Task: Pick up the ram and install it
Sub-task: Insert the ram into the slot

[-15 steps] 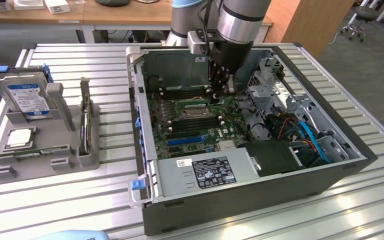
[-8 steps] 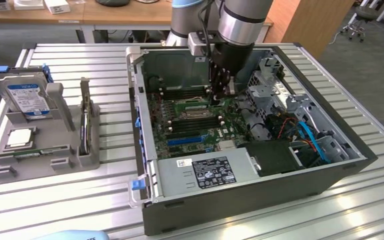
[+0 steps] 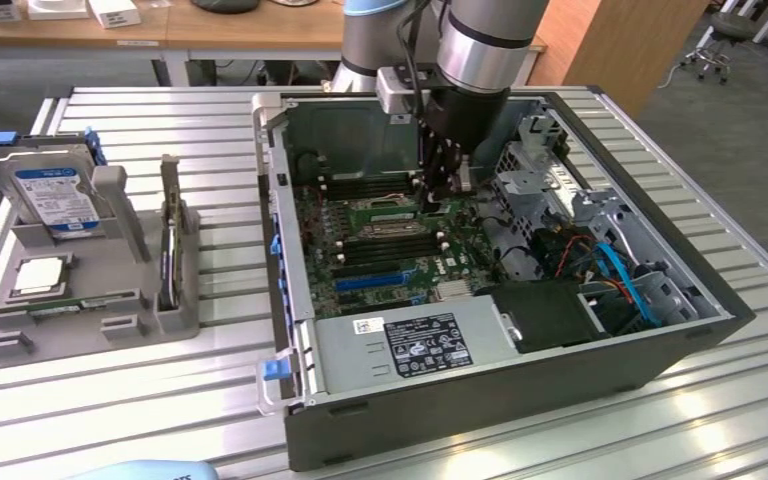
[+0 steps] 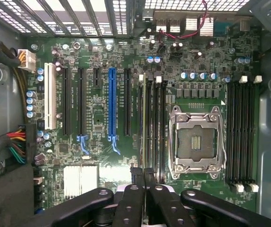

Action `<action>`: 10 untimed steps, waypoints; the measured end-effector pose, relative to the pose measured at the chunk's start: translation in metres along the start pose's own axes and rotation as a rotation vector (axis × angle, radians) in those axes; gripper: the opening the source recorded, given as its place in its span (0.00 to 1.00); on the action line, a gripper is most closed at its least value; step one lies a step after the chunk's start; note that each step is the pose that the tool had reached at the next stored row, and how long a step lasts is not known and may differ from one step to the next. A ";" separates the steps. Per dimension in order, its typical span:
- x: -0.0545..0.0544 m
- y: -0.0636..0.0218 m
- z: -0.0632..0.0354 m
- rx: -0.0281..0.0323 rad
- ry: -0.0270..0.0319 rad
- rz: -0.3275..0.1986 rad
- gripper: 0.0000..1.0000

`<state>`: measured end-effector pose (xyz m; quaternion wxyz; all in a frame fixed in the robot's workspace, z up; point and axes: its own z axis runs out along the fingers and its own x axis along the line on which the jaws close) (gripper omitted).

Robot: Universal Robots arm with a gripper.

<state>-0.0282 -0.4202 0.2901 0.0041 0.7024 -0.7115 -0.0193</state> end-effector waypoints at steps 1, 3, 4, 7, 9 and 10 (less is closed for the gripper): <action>0.000 0.0000 0.0000 0.0000 0.0000 0.000 0.12; 0.000 0.0000 0.0008 0.0001 -0.0004 -0.001 0.12; 0.000 0.0000 0.0015 0.0001 -0.0004 -0.001 0.12; 0.000 -0.0001 0.0040 -0.0001 -0.0001 0.000 0.12; 0.000 -0.0001 0.0060 0.0000 -0.0002 0.000 0.12; 0.000 -0.0001 0.0070 0.0000 -0.0001 0.000 0.12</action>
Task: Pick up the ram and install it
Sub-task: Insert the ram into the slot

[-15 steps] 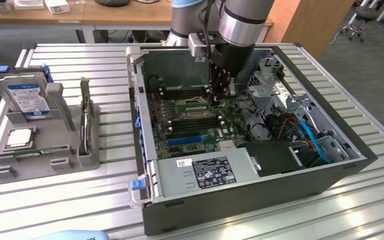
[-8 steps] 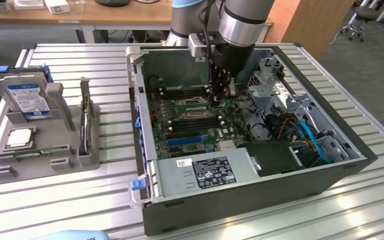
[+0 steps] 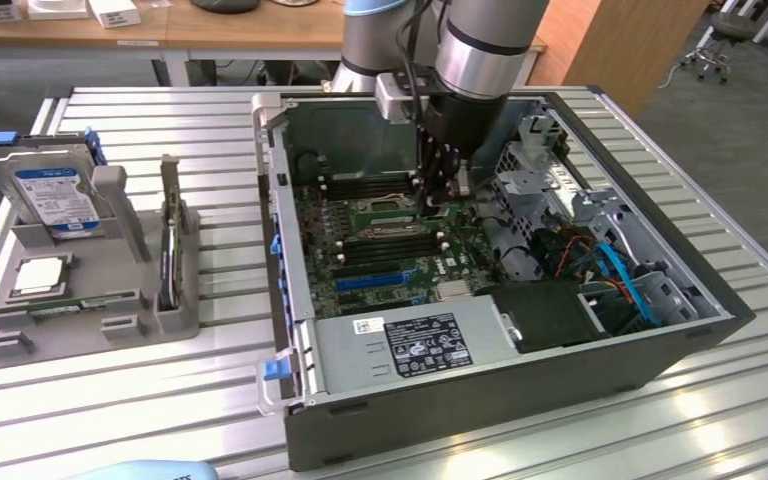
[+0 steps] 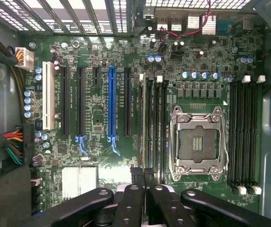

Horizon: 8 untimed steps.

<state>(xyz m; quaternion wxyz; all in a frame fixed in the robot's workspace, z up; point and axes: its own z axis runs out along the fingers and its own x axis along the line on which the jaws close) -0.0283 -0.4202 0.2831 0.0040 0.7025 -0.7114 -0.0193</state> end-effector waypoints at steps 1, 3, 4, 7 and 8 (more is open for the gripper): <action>0.000 0.0000 0.0010 0.0000 0.0000 0.000 0.12; 0.000 -0.0001 0.0028 0.0000 0.0000 0.000 0.12; 0.000 0.0000 0.0037 -0.0001 0.0001 0.000 0.12; 0.000 -0.0001 0.0069 0.0000 0.0001 0.000 0.12; 0.000 -0.0001 0.0079 0.0001 0.0000 0.000 0.12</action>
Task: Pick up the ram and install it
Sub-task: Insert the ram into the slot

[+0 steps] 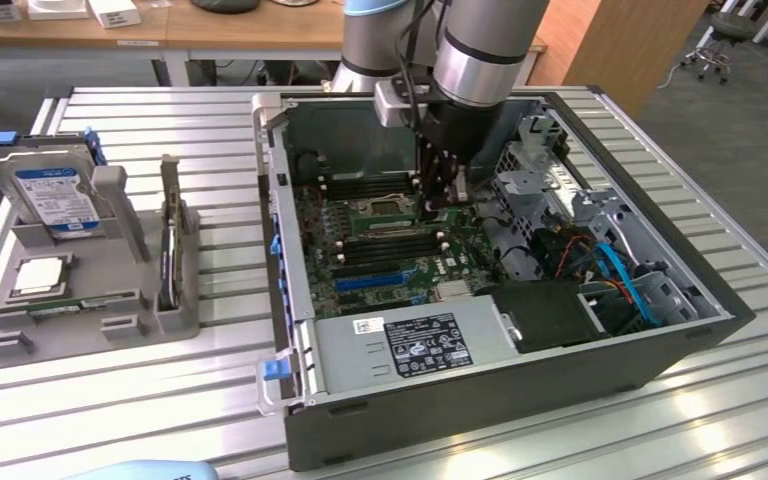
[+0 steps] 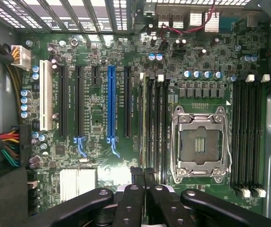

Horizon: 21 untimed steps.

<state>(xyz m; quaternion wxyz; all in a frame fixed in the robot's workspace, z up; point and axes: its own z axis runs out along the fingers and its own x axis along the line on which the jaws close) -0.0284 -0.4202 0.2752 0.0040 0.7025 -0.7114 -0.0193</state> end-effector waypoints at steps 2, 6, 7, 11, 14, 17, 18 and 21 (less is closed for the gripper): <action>0.000 0.0000 0.0021 0.0001 0.0000 0.000 0.12; 0.000 -0.0001 0.0066 0.0001 0.0000 0.000 0.12; 0.000 -0.0001 0.0075 0.0001 0.0000 0.000 0.12; 0.000 -0.0001 0.0110 0.0002 -0.0001 0.000 0.12; 0.000 -0.0001 0.0138 0.0003 0.0000 0.000 0.12; 0.000 -0.0001 0.0165 0.0004 0.0000 0.000 0.12; 0.000 -0.0001 0.0175 0.0004 0.0001 0.000 0.12; 0.000 -0.0001 0.0206 0.0004 0.0001 0.000 0.12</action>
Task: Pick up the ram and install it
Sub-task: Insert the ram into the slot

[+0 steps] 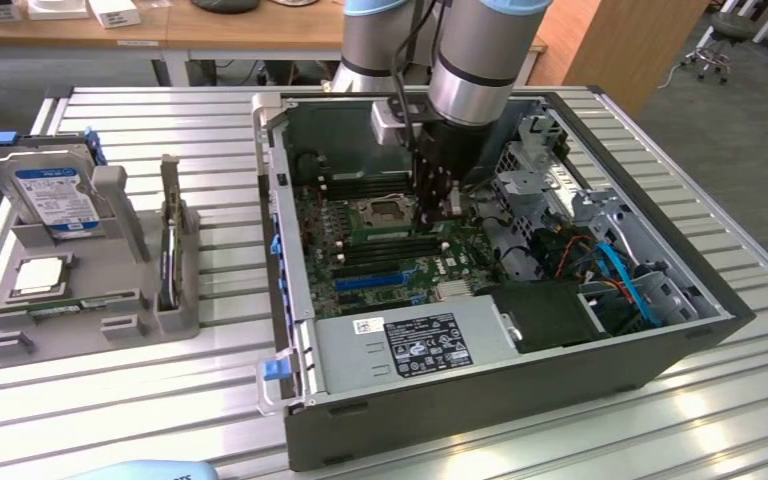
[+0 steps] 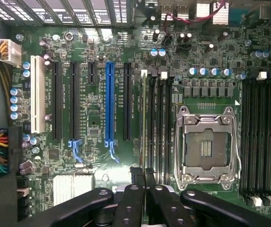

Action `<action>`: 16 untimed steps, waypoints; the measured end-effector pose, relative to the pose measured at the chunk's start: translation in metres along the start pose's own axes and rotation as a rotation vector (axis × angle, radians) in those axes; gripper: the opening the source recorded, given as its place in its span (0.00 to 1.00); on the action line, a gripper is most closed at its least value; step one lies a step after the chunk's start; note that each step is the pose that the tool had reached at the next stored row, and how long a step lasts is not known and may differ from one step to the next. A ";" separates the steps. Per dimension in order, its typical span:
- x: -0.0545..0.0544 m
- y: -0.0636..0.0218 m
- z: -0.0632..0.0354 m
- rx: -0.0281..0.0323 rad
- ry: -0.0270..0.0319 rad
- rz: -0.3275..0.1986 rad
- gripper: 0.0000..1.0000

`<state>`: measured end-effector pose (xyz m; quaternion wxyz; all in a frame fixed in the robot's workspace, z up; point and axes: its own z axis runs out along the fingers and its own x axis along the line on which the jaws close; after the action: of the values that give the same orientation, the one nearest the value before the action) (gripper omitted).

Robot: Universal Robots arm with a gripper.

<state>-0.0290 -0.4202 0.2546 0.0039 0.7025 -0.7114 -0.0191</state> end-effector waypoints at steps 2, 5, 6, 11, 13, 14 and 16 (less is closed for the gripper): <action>0.000 0.0000 0.0016 0.0000 -0.0001 0.000 0.12; 0.000 0.0000 0.0016 0.0000 0.0001 0.000 0.12; 0.000 0.0000 0.0016 0.0000 -0.0001 0.000 0.12; 0.001 0.0000 0.0023 0.0001 -0.0002 0.000 0.12; 0.001 -0.0001 0.0044 0.0000 -0.0001 0.000 0.12; 0.001 -0.0001 0.0055 0.0000 -0.0001 0.000 0.12; 0.001 -0.0002 0.0076 0.0001 -0.0001 0.000 0.12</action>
<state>-0.0291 -0.4215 0.2470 0.0038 0.7026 -0.7114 -0.0192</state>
